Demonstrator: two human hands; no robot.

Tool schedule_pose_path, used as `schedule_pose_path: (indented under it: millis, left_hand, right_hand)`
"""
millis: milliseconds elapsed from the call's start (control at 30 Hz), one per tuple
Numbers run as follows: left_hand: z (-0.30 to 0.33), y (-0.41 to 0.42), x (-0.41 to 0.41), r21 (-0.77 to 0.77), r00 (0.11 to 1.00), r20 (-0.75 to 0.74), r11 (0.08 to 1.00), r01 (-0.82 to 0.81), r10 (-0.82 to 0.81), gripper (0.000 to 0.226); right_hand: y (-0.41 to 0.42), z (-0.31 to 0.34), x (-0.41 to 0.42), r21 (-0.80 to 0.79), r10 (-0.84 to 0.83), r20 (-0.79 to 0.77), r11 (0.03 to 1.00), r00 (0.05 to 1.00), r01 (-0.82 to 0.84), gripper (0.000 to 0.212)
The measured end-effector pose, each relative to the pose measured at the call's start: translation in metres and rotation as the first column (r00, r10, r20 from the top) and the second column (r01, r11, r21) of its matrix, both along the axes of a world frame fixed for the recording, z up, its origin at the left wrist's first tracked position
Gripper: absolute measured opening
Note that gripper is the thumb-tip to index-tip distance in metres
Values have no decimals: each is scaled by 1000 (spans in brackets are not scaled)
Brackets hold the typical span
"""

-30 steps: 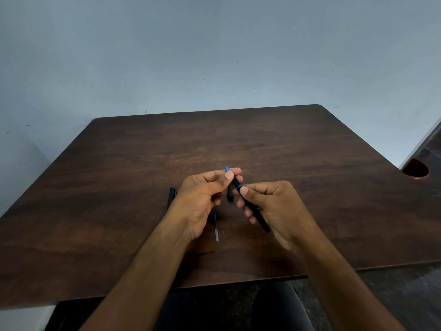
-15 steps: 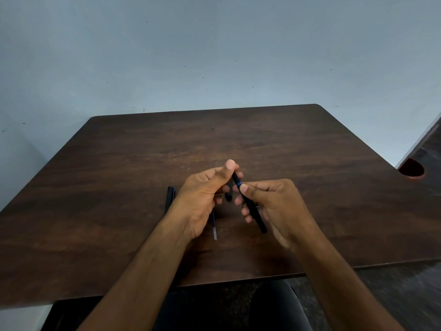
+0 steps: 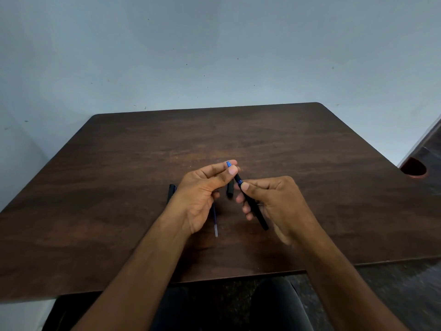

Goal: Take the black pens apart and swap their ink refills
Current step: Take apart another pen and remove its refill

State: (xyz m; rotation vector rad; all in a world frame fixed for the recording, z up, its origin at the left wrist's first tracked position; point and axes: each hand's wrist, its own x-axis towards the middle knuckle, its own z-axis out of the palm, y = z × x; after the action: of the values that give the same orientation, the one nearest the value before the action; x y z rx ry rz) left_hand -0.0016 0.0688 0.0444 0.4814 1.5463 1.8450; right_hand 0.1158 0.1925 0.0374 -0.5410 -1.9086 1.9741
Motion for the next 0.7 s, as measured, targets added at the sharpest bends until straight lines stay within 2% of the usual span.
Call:
schedule_pose_path:
  millis: [67,167,433,700]
  left_hand:
    - [3,-3,0,-7,997,-12,997,76,-76,27]
    - [4,-2,1,-7,1000,-8,1000,19,-19,22]
    - [2,2,1,-8,989,31,989,-145,145,42]
    - [2,4,3,-42,990,-1,989,-144,144,52]
  right_hand:
    - [1,1,0,4,-8,10,1000,1000,8,18]
    - [0,2,0,-10,-3,6,1000,1000,3,18]
    - [-2,0,2,-21,3,3,1000,1000,-3,15]
    - [-2,0,3,-59,-34,-14,998,999,33,16]
